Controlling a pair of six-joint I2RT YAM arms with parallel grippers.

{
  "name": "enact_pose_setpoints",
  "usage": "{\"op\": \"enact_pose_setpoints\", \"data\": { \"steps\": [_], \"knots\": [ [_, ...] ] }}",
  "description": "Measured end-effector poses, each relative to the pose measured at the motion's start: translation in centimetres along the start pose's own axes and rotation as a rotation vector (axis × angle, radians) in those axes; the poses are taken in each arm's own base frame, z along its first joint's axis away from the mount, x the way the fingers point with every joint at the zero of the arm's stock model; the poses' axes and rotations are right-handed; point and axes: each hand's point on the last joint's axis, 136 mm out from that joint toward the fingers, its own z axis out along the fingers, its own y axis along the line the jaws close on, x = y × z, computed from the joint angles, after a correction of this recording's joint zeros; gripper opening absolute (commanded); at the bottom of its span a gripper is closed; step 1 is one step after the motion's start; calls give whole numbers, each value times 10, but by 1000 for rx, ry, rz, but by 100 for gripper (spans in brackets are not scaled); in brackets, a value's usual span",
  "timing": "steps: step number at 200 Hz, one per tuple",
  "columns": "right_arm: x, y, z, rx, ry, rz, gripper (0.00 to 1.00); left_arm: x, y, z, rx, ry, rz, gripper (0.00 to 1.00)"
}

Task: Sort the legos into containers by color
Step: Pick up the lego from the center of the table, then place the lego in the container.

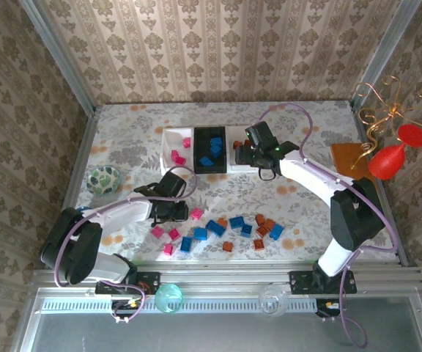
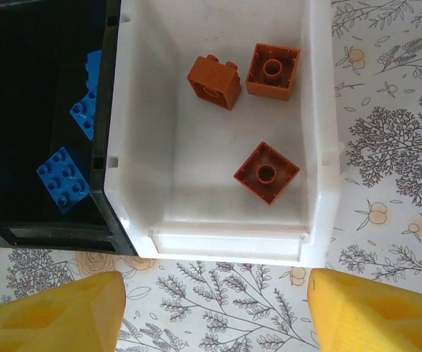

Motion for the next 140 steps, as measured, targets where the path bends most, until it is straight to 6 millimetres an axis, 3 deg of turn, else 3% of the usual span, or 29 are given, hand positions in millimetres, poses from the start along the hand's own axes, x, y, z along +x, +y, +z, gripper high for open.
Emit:
{"op": "enact_pose_setpoints", "data": {
  "steps": [19,38,73,92,116,140],
  "knots": [
    [2,-2,-3,-1,-1,1,68,-6,-3,-6,8,-20,-1,18],
    [7,-5,-7,-2,0,4,68,-28,-6,-22,24,-85,-19,19],
    [14,-8,-13,-9,1,14,68,-109,-3,-68,36,-307,-96,20],
    [21,-11,-14,-7,6,22,68,-155,0,-83,20,-403,-117,20],
    [29,-16,-17,-3,16,24,68,-207,11,-75,-21,-459,-141,20],
    [32,-19,-24,-8,9,25,69,-237,29,-51,-73,-450,-164,20]
  ]
}}
